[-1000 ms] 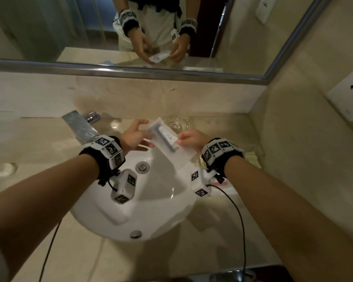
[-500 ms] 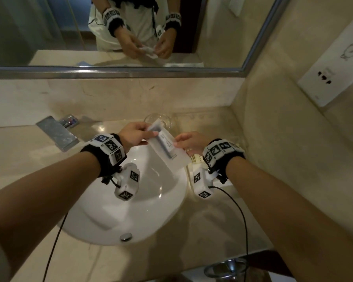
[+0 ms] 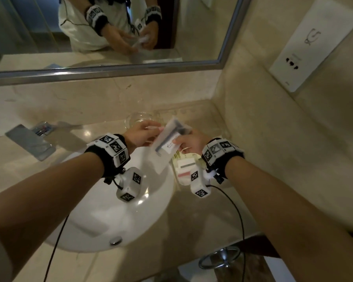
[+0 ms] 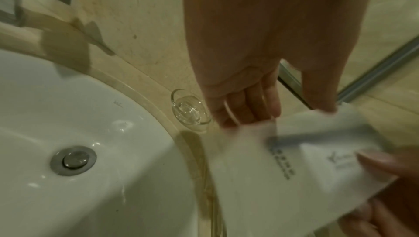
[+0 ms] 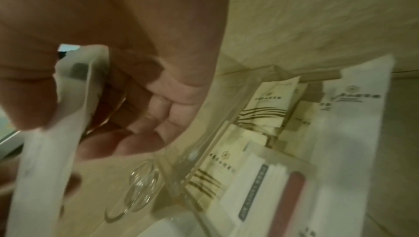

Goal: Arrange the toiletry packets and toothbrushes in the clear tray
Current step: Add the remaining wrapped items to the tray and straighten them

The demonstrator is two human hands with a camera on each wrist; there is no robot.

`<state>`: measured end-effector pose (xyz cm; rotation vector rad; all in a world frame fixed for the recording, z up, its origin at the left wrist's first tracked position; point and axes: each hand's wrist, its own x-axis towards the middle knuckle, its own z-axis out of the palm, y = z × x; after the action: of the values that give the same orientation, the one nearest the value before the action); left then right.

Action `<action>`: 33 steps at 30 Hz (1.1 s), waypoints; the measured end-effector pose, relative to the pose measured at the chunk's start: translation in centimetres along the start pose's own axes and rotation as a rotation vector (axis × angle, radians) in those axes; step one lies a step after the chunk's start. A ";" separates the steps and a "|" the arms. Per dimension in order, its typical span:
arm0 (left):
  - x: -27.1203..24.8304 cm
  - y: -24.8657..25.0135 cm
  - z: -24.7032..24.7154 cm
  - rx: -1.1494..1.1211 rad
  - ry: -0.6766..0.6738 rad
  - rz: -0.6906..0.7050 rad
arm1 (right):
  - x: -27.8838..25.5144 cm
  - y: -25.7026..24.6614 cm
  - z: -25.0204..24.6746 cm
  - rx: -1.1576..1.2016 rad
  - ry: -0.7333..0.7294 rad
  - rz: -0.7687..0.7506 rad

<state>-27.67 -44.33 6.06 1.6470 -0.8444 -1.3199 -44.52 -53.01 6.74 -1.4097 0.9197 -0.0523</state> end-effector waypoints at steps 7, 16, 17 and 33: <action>1.3 -1.0 1.7 0.244 -0.082 -0.104 | -1.4 2.3 -4.0 0.232 0.149 0.049; 3.4 -1.0 5.2 0.315 -0.042 -0.067 | -2.2 5.8 -7.4 0.151 0.401 0.056; 3.6 -1.1 5.5 0.315 -0.044 -0.080 | -2.4 6.3 -7.9 0.141 0.445 0.062; 5.3 -2.0 8.5 0.371 -0.116 -0.148 | -3.9 10.4 -11.7 -0.036 0.597 0.178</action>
<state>-34.85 -49.88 1.27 1.9645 -1.1063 -1.4347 -58.80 -58.16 1.21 -1.3600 1.5410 -0.3373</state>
